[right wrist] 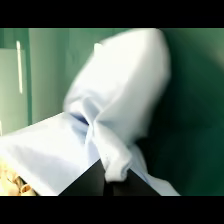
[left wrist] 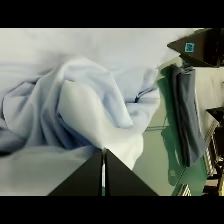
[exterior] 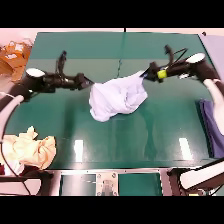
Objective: Fold the shirts.
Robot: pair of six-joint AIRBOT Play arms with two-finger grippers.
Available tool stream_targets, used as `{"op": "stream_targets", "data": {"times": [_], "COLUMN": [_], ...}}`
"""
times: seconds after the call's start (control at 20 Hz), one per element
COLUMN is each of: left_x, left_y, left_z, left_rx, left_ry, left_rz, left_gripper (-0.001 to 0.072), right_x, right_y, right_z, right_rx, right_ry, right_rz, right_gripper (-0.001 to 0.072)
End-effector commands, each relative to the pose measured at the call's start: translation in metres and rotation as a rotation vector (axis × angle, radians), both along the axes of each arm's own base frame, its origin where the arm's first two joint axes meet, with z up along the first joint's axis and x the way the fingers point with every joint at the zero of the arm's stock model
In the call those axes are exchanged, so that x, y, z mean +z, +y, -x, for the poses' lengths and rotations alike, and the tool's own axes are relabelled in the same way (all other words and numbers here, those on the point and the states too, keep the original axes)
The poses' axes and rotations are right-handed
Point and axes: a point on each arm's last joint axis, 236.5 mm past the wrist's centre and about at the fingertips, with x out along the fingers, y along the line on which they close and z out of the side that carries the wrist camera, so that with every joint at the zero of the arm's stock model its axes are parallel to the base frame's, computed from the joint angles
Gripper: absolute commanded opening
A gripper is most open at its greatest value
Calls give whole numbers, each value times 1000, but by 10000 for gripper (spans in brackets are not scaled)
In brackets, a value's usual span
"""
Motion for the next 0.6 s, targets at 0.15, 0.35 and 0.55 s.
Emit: {"op": "stream_targets", "data": {"times": [0.15, 0.35, 0.55], "left_x": [174, 280, 336], "left_y": [31, 57, 91], "left_z": [45, 100, 133], "left_rx": [0, 97, 248], "left_ry": [-398, -701, -855], "left_rz": [-50, -150, -326], "left_gripper": [21, 21, 21], "right_x": [195, 299, 358], "right_y": [-70, -113, -136], "right_z": [50, 110, 149], "right_rx": [-161, -357, -527], "right_ry": [-422, -685, -855], "right_rz": [81, 174, 225], "right_gripper": [23, 23, 23]}}
